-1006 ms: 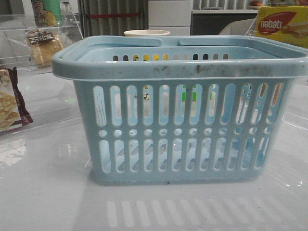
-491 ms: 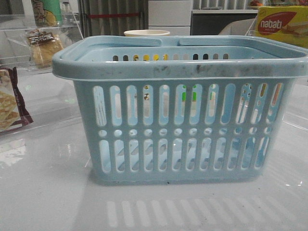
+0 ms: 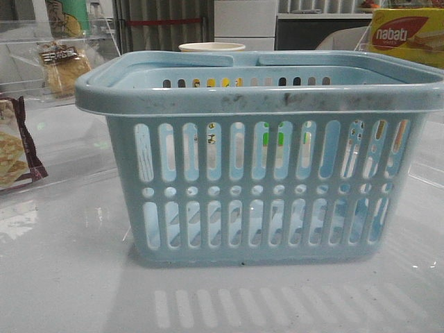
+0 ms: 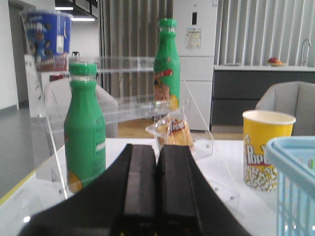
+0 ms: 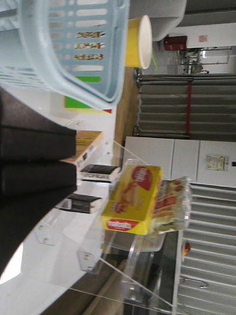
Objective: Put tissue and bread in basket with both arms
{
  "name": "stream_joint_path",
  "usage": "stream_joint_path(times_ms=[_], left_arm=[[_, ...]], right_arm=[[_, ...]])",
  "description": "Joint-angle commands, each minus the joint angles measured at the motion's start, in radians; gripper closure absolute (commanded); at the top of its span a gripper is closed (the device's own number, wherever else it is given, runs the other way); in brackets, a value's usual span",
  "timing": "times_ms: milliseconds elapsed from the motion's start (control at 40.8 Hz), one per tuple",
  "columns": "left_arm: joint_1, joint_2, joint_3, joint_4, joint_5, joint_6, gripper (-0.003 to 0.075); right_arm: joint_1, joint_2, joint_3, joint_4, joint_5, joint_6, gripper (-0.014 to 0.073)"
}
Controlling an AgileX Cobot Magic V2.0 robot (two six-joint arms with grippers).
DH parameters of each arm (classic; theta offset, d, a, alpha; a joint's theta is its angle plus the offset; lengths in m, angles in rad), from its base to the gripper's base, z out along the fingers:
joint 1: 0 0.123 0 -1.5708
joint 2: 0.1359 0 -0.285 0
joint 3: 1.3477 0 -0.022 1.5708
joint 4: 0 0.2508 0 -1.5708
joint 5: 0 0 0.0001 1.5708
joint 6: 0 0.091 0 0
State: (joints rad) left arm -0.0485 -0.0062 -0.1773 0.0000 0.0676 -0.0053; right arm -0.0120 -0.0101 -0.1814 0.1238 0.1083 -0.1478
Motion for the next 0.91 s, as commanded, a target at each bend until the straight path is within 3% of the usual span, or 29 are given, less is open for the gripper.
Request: stream_joint_path(times_ms=[0, 147, 392, 883], left_arm=[[-0.008, 0.032, -0.133, 0.000, -0.028, -0.010, 0.0629], [-0.008, 0.132, -0.294, 0.000, 0.071, -0.010, 0.0629], [-0.008, 0.349, -0.531, 0.000, 0.355, -0.010, 0.0629], [-0.008, 0.565, -0.551, -0.008, 0.535, -0.010, 0.0629]], right_arm=[[-0.005, 0.033, -0.141, 0.002, -0.017, -0.010, 0.0538], [-0.005, 0.140, -0.335, 0.002, 0.098, -0.010, 0.0538], [-0.005, 0.350, -0.583, 0.001, 0.366, -0.010, 0.0538], [-0.005, 0.581, -0.511, 0.001, 0.500, -0.010, 0.0538]])
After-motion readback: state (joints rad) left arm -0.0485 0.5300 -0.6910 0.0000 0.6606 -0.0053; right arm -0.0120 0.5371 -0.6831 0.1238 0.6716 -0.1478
